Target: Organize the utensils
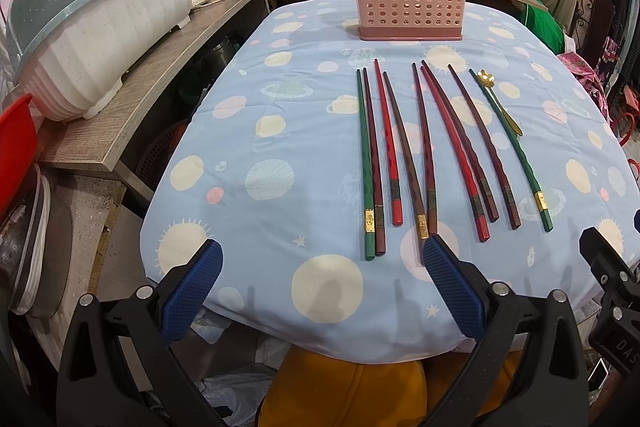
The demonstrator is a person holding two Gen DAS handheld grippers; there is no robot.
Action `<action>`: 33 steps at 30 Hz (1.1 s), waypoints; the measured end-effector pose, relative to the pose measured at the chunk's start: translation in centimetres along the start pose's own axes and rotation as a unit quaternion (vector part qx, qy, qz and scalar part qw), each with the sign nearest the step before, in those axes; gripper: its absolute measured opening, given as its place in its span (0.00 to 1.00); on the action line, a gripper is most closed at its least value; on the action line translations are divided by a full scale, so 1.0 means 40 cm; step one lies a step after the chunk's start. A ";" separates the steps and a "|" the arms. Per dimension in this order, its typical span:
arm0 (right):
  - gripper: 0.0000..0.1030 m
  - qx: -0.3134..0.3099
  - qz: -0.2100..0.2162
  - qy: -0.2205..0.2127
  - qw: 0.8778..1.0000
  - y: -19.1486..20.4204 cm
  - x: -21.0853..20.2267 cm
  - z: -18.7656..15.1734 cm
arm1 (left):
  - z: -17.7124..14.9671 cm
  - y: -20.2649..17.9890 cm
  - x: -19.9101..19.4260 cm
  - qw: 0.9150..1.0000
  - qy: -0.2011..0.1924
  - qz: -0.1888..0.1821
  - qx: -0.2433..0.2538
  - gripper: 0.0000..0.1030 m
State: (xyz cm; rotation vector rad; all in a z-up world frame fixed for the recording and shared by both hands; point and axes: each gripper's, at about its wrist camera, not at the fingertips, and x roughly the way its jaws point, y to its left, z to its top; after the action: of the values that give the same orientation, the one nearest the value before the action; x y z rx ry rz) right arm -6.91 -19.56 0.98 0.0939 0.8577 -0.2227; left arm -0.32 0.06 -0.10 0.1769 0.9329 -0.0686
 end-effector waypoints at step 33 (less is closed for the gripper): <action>0.93 0.018 0.006 0.038 0.999 -0.011 0.101 0.016 | 0.052 0.047 0.208 0.997 0.056 -0.037 -0.038 0.84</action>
State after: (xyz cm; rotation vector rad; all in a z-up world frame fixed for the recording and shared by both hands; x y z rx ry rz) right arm -3.99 -20.73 -1.65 0.1428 0.9295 -0.2248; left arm 6.53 1.68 -5.33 0.0765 1.0525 -0.0927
